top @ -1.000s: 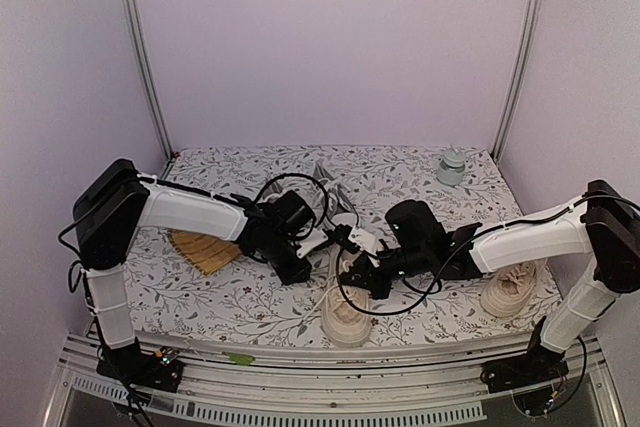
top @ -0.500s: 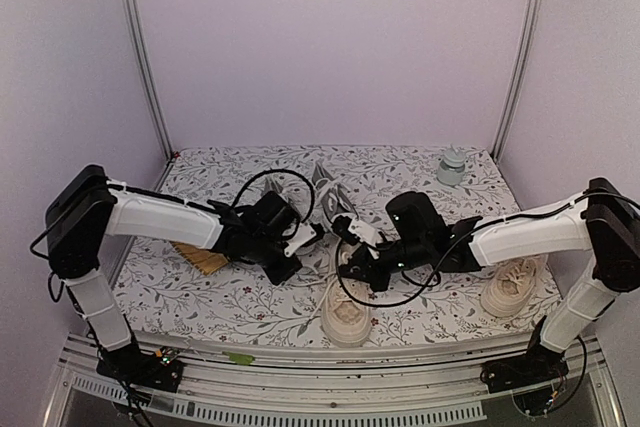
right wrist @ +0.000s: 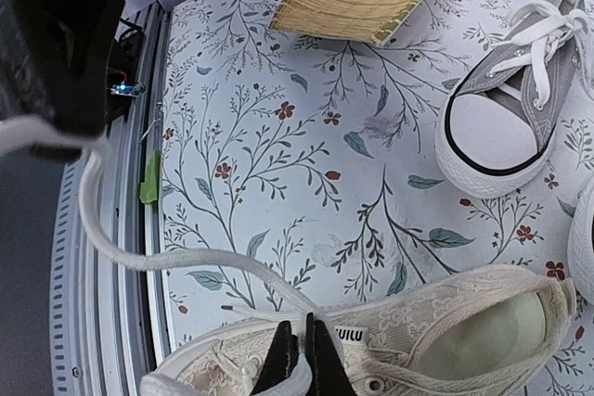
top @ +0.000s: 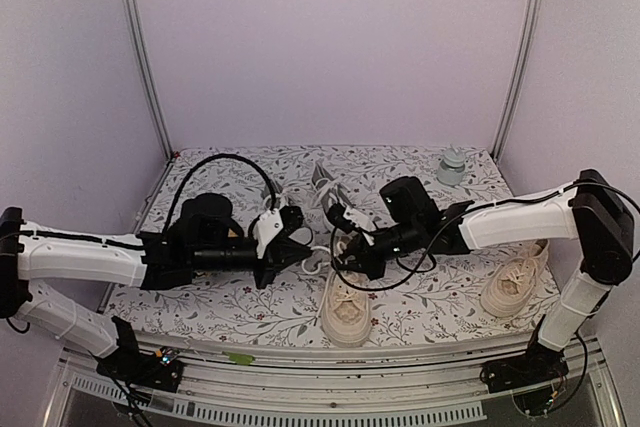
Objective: Tie the shoes
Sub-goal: Pass from the left arm to the right, then pick up the loop with the shoelace from the center of the board.
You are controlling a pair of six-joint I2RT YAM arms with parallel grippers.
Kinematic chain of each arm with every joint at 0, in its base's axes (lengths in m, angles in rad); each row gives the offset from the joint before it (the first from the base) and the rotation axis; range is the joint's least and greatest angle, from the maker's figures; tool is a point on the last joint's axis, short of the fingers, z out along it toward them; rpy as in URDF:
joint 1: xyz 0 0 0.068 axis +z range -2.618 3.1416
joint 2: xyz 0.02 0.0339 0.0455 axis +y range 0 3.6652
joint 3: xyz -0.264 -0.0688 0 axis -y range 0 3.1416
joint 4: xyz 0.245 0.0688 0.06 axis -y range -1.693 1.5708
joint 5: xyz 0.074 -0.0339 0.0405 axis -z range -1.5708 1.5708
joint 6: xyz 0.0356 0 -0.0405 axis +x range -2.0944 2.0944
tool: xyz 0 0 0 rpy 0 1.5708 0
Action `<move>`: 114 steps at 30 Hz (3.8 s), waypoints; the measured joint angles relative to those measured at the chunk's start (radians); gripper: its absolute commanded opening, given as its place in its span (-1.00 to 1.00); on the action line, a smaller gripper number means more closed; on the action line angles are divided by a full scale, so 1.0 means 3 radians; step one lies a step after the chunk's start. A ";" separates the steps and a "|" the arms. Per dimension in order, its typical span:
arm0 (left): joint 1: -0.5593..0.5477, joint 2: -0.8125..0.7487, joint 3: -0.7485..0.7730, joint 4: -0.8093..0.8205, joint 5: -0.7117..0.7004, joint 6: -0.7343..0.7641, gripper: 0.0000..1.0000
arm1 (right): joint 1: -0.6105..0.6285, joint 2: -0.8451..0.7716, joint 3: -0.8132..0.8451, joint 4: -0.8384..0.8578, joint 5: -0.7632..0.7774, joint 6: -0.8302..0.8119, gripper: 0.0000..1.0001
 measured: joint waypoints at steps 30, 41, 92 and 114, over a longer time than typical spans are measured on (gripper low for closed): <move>-0.0387 0.1390 0.0360 0.0745 0.0369 0.0579 -1.00 | -0.0125 0.0183 0.0612 -0.0582 -0.0064 0.0263 0.55; -0.0443 0.1509 0.0464 0.0867 0.0259 0.0618 -1.00 | -0.0197 -0.0076 0.0666 -0.0973 0.0111 0.0254 0.99; -0.0448 0.1438 0.0500 0.0741 0.0034 0.0575 0.04 | -0.0306 -0.0846 -0.0086 -0.1835 -0.0446 0.0230 -0.99; 0.0245 0.1640 0.1284 0.0084 0.0362 -0.0559 0.01 | -0.0306 -0.0846 -0.0085 -0.2000 -0.0309 0.0134 -0.99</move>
